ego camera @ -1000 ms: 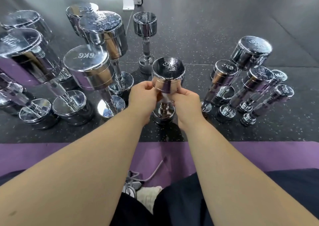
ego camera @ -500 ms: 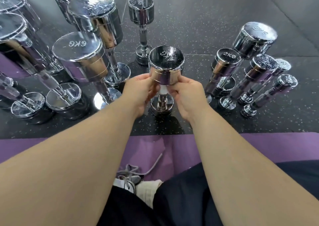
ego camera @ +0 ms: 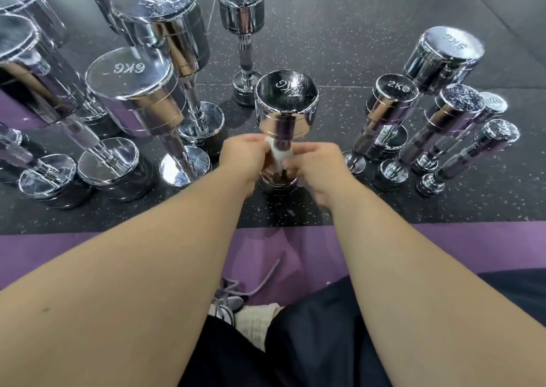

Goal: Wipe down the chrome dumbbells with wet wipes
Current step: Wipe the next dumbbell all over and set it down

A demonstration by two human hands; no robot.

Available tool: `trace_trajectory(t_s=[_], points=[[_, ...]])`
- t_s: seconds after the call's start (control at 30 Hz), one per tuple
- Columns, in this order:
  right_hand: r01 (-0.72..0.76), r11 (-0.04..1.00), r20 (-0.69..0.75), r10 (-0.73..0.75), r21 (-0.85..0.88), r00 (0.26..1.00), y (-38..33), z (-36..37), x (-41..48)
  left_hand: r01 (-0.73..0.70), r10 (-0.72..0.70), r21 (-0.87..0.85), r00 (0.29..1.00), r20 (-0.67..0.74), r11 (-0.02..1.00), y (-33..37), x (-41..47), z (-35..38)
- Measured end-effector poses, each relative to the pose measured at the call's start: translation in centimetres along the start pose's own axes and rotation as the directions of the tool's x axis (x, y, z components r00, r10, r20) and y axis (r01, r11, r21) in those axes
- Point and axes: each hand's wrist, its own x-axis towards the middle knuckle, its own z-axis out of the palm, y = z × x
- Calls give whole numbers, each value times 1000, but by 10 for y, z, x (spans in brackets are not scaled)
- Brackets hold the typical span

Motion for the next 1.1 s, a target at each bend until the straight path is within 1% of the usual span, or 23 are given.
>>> trace_trajectory(t_s=[0.07,0.1,0.13,0.17,0.2,0.27,0.3,0.37,0.43,0.5,0.57,0.6,0.63,0.67,0.73,0.77,0.83,0.9,0.97,1.03,1.1], points=[[56,983,8,-59,176,998,-10,-3,-2,-77,99,-226,991,87,971,16,-10,-4],[87,971,13,-93,223,996,-12,-3,-3,-95,131,-283,985,111,954,21,-13,-5],[106,968,13,-112,229,994,-14,-1,-5,-104,142,-281,983,117,954,21,-14,-5],[112,977,7,-115,183,993,-14,1,-4,-101,130,-242,986,107,965,19,-13,-3],[109,988,2,-110,113,994,-10,2,-3,-90,103,-156,991,80,984,14,-12,-2],[77,997,-2,-77,-3,997,0,3,3,-65,65,93,998,0,994,0,-4,0],[61,996,-2,-62,-60,998,5,4,6,-66,73,215,997,-25,974,-5,0,2],[72,965,-22,-81,-252,996,12,6,11,-102,124,390,992,-32,915,-12,5,6],[109,910,-39,-136,-401,990,19,9,12,-119,151,493,988,-24,862,-17,9,8],[130,864,-63,-183,-487,981,24,9,13,-127,173,562,984,-29,817,-19,10,9],[104,819,-114,-202,-564,973,29,7,13,-162,205,615,979,0,772,-21,10,7],[73,810,-138,-187,-582,973,32,5,13,-182,214,638,976,26,749,-20,6,4],[48,812,-154,-168,-581,974,34,3,12,-197,213,647,976,55,737,-21,3,1],[33,820,-160,-151,-571,975,36,1,11,-208,202,627,976,82,751,-21,0,-2],[27,843,-160,-134,-537,978,35,3,7,-199,146,492,979,144,848,-23,-8,-7],[45,871,-152,-136,-489,979,34,6,6,-198,134,437,976,173,877,-23,-11,-8],[95,937,-117,-142,-337,983,28,11,3,-241,169,458,966,194,855,-25,-14,-7],[97,967,-80,-118,-236,990,21,12,3,-245,221,511,969,109,824,-28,-10,-6],[64,966,-74,-85,-251,994,21,7,5,-227,248,521,968,30,823,-27,-4,-4],[4,964,-126,-39,-264,991,24,4,8,-215,243,495,970,9,842,-25,4,-3],[-13,956,-180,-42,-295,983,28,6,11,-209,228,448,974,11,869,-19,10,-1]])
